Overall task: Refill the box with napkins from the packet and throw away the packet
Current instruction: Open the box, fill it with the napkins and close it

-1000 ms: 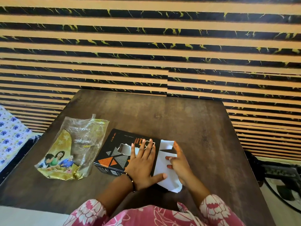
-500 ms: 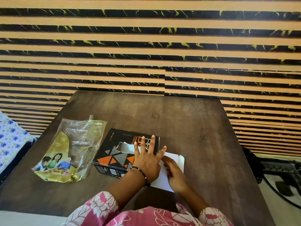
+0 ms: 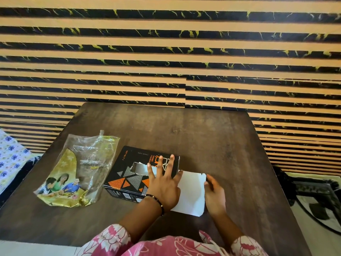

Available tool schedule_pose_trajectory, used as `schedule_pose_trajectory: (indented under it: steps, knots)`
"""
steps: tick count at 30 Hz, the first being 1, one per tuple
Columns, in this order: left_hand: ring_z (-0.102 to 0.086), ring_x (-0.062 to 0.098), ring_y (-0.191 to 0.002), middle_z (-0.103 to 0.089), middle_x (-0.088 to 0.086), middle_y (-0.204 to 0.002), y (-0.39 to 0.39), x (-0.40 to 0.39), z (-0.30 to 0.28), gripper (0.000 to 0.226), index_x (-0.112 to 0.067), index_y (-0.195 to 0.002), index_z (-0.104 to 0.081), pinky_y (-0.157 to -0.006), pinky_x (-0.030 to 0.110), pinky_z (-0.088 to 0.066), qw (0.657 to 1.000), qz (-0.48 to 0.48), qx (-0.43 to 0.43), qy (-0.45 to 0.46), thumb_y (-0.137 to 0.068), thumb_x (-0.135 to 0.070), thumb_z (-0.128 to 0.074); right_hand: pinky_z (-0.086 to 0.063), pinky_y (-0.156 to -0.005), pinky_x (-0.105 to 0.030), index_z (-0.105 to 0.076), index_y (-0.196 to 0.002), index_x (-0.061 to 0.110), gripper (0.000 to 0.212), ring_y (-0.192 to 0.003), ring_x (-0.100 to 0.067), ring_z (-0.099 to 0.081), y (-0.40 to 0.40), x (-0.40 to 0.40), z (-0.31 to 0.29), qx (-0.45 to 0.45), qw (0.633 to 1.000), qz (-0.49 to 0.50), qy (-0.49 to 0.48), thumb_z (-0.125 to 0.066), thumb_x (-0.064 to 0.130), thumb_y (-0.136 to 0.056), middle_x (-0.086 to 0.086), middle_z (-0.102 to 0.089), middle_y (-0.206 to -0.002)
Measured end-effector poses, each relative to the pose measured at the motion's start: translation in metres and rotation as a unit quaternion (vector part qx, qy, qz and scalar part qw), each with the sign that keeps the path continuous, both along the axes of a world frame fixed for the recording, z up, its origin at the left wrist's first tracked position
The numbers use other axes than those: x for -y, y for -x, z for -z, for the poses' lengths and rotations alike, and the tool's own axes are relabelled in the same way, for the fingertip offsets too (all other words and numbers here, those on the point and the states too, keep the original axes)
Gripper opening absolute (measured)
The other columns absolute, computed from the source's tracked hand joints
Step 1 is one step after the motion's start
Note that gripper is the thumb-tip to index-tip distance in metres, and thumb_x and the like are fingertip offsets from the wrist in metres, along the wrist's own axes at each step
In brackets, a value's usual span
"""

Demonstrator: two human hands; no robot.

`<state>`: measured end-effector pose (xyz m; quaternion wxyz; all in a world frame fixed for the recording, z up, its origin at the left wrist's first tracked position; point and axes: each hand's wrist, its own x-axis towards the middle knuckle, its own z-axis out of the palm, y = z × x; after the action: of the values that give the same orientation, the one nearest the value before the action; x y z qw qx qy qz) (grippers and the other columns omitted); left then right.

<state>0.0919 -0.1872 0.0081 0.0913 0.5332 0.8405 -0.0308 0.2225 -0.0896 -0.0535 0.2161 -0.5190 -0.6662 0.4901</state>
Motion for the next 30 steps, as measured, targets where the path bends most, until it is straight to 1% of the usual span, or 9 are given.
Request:
schedule_pose_trajectory:
  steps: [1, 3, 6, 9, 13, 20, 24, 27, 30]
  knots:
    - [0.021, 0.042, -0.138, 0.019, 0.008, -0.155, 0.000, 0.000, 0.000, 0.054, -0.033, -0.141, -0.019, -0.104, 0.067, 0.014, 1.000, -0.001, -0.001, -0.001, -0.089, -0.030, -0.033, -0.048, -0.097, -0.041, -0.050, -0.128, 0.016, 0.037, -0.106, -0.020, -0.059, 0.003, 0.003, -0.004, -0.023, 1.000, -0.015, 0.016, -0.052, 0.015, -0.091, -0.007, -0.060, -0.124]
    - [0.021, 0.043, -0.138, 0.019, 0.008, -0.155, 0.000, 0.000, 0.002, 0.053, -0.034, -0.141, -0.019, -0.104, 0.067, 0.013, 1.000, 0.000, -0.002, -0.005, -0.090, -0.029, -0.032, -0.044, -0.095, -0.030, -0.040, -0.137, 0.016, 0.045, -0.111, -0.015, -0.055, 0.011, 0.013, -0.013, -0.066, 0.997, -0.036, 0.035, -0.049, 0.015, -0.093, 0.004, -0.054, -0.126]
    - [0.019, 0.042, -0.139, 0.017, 0.008, -0.155, 0.002, 0.002, 0.003, 0.052, -0.035, -0.141, -0.015, -0.105, 0.066, 0.012, 1.000, 0.004, -0.001, -0.016, -0.091, -0.030, -0.028, -0.026, -0.103, -0.019, -0.020, -0.145, 0.018, 0.057, -0.130, -0.002, -0.028, 0.024, 0.025, -0.022, -0.094, 0.991, -0.095, 0.022, -0.046, 0.015, -0.095, 0.017, -0.027, -0.138]
    - [0.015, 0.036, -0.142, 0.009, 0.002, -0.157, 0.006, 0.007, 0.004, 0.062, -0.035, -0.144, -0.005, -0.109, 0.062, 0.010, 0.999, 0.000, 0.022, -0.048, -0.083, -0.040, -0.016, -0.019, -0.105, -0.019, -0.006, -0.146, 0.020, 0.062, -0.136, -0.003, -0.017, 0.029, 0.031, -0.019, -0.099, 0.987, -0.118, 0.034, -0.042, 0.013, -0.096, 0.019, -0.011, -0.142]
    - [0.011, 0.031, -0.143, 0.001, -0.001, -0.158, 0.006, 0.012, 0.005, 0.070, -0.026, -0.146, -0.002, -0.112, 0.055, 0.012, 0.997, -0.004, 0.028, -0.078, -0.079, -0.043, -0.012, -0.024, -0.104, -0.025, 0.005, -0.146, 0.023, 0.069, -0.129, -0.007, -0.027, 0.033, 0.035, -0.022, -0.111, 0.984, -0.102, 0.098, -0.042, 0.017, -0.096, 0.016, -0.020, -0.137]
    - [0.012, 0.027, -0.143, 0.002, -0.004, -0.157, 0.005, 0.010, 0.004, 0.072, -0.024, -0.146, -0.006, -0.113, 0.047, 0.014, 0.992, -0.015, 0.049, -0.111, -0.079, -0.049, 0.006, -0.023, -0.109, -0.024, 0.003, -0.146, 0.026, 0.065, -0.128, 0.000, -0.022, 0.040, 0.041, -0.030, -0.169, 0.970, -0.124, 0.124, -0.039, 0.020, -0.097, 0.020, -0.014, -0.138]
    - [0.013, 0.024, -0.143, 0.001, -0.005, -0.157, 0.005, 0.010, 0.004, 0.072, -0.025, -0.146, -0.008, -0.112, 0.043, 0.016, 0.990, -0.021, 0.062, -0.125, -0.079, -0.047, 0.006, -0.024, -0.095, 0.002, 0.001, -0.145, 0.023, 0.056, -0.128, 0.006, -0.018, 0.041, 0.043, -0.033, -0.198, 0.961, -0.139, 0.137, -0.032, 0.018, -0.099, 0.022, -0.011, -0.139]
    - [0.012, 0.023, -0.143, -0.002, -0.005, -0.157, 0.005, 0.009, 0.004, 0.072, -0.025, -0.146, -0.010, -0.112, 0.041, 0.015, 0.987, -0.028, 0.079, -0.139, -0.079, -0.048, 0.006, -0.032, -0.079, 0.007, -0.015, -0.133, 0.025, 0.041, -0.108, 0.025, -0.030, 0.045, 0.047, -0.040, -0.216, 0.950, -0.164, 0.153, -0.028, 0.007, -0.099, 0.027, -0.028, -0.123]
    - [0.013, 0.022, -0.143, -0.001, -0.006, -0.157, 0.004, 0.010, 0.003, 0.073, -0.026, -0.146, -0.009, -0.113, 0.040, 0.015, 0.987, -0.031, 0.079, -0.139, -0.078, -0.049, 0.008, -0.033, -0.075, 0.007, -0.017, -0.127, 0.026, 0.039, -0.094, 0.037, -0.035, 0.048, 0.049, -0.042, -0.230, 0.941, -0.178, 0.176, -0.024, 0.003, -0.098, 0.029, -0.029, -0.117]
